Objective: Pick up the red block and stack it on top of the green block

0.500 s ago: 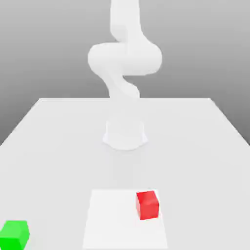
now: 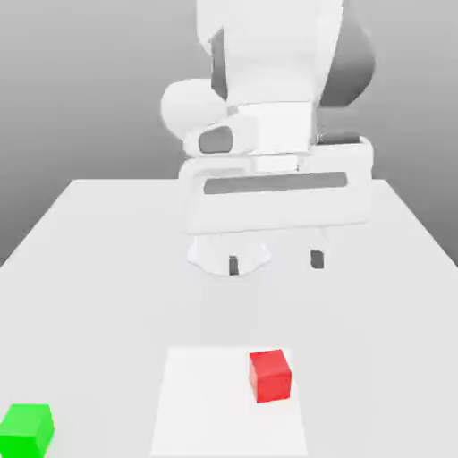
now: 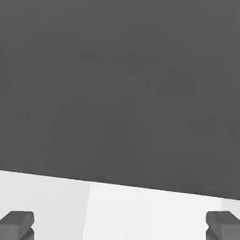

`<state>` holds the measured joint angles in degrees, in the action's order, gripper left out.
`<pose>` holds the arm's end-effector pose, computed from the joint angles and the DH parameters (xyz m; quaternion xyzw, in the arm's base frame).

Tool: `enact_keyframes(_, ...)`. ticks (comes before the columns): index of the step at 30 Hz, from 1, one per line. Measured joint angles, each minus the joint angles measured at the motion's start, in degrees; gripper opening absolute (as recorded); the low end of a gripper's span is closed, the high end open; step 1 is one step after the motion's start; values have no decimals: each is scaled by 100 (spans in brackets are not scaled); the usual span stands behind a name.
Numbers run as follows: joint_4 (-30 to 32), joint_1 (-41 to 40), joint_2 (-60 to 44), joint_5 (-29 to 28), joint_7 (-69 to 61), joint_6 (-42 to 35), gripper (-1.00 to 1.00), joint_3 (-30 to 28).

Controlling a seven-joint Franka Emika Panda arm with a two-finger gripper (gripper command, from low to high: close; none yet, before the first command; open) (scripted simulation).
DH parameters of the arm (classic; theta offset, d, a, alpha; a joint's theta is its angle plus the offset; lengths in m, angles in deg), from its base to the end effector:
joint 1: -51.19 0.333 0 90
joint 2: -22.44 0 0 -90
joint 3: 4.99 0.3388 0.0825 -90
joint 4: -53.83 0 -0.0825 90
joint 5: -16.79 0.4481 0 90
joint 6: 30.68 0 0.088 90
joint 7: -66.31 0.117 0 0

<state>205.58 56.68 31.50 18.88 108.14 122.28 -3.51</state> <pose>0.4694 0.0561 0.2747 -0.9455 0.3130 -0.0783 0.0440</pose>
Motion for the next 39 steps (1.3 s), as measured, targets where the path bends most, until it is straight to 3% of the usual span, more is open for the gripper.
enact_keyframes(5, 505, 85, -1036, -205, 79, 627, 0, 85)
enact_keyframes(11, 404, 142, -2283, -387, 206, 1660, 0, -17)
enact_keyframes(12, 389, 153, -2389, -393, 211, 1751, -100, -30)
enact_keyframes(19, 393, 141, -2366, -412, 226, 1731, -100, -20)
enact_keyframes(25, 552, 95, -1256, -252, 105, 781, -100, 58)
enact_keyframes(39, -1281, -1569, -1999, 120, -2870, -387, -100, -739)
